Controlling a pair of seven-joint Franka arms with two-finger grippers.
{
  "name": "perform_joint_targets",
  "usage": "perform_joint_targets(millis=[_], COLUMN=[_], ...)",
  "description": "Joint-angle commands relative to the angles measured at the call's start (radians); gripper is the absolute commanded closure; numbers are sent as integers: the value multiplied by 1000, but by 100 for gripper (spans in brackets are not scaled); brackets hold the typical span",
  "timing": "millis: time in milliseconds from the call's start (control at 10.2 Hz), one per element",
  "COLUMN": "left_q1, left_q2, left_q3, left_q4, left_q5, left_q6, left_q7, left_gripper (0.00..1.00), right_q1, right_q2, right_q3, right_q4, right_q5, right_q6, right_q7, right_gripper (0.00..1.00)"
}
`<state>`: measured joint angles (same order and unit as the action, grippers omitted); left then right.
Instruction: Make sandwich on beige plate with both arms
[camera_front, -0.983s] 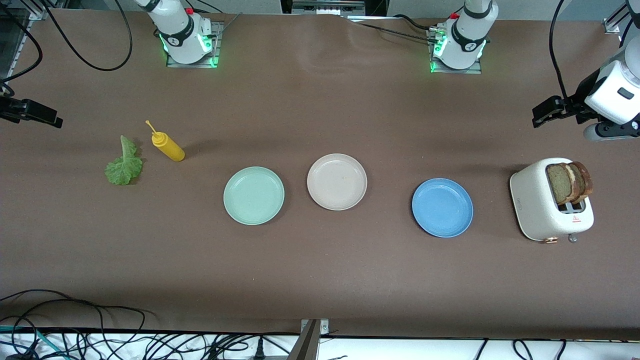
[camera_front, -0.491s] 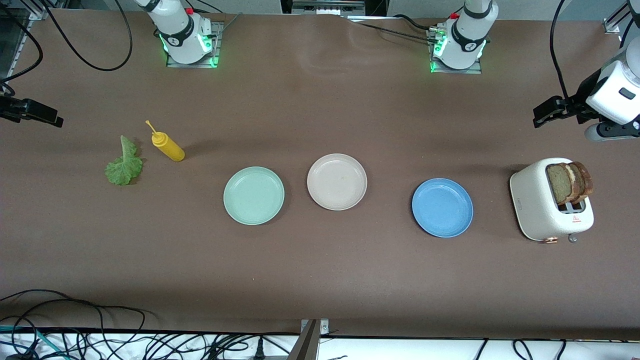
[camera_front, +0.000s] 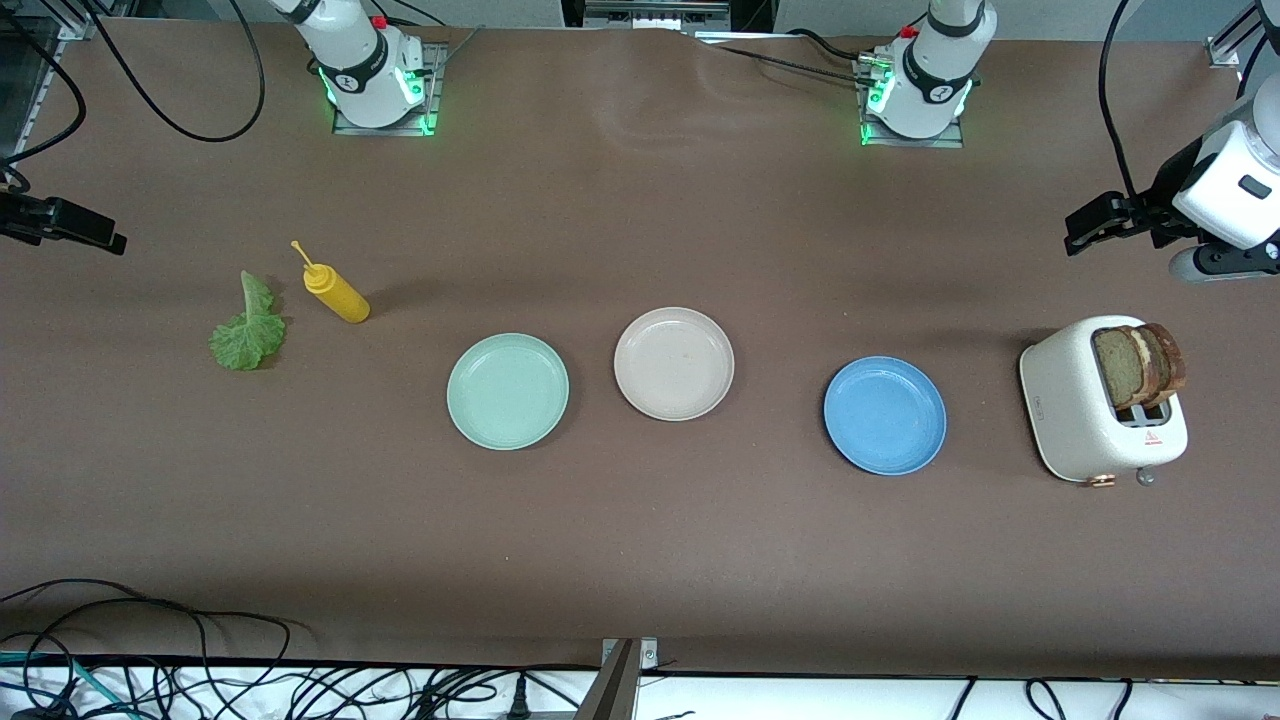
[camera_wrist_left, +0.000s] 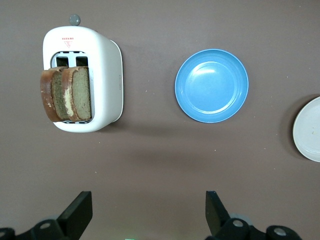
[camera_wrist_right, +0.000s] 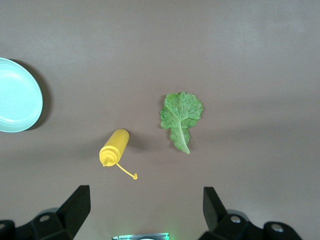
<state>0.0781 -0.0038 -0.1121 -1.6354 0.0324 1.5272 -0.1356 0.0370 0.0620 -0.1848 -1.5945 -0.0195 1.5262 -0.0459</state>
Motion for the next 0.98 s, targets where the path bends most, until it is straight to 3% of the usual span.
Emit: perform_joint_targets(millis=[0,885], left_q1=[9,11], left_q2=[-1,-1], left_q3=[0,3], left_q4=[8,8], left_q5=[-26,-26], left_q6=[-15,-27], left_q7=[22,22], left_gripper=[0,0], right_q1=[-6,-6], right_q2=[-1,-1], right_q3=[2,2], right_q4=[7,7], right_q5=[-5,-4], right_q6=[-12,-12], right_q7=[-11,-11], right_gripper=[0,0])
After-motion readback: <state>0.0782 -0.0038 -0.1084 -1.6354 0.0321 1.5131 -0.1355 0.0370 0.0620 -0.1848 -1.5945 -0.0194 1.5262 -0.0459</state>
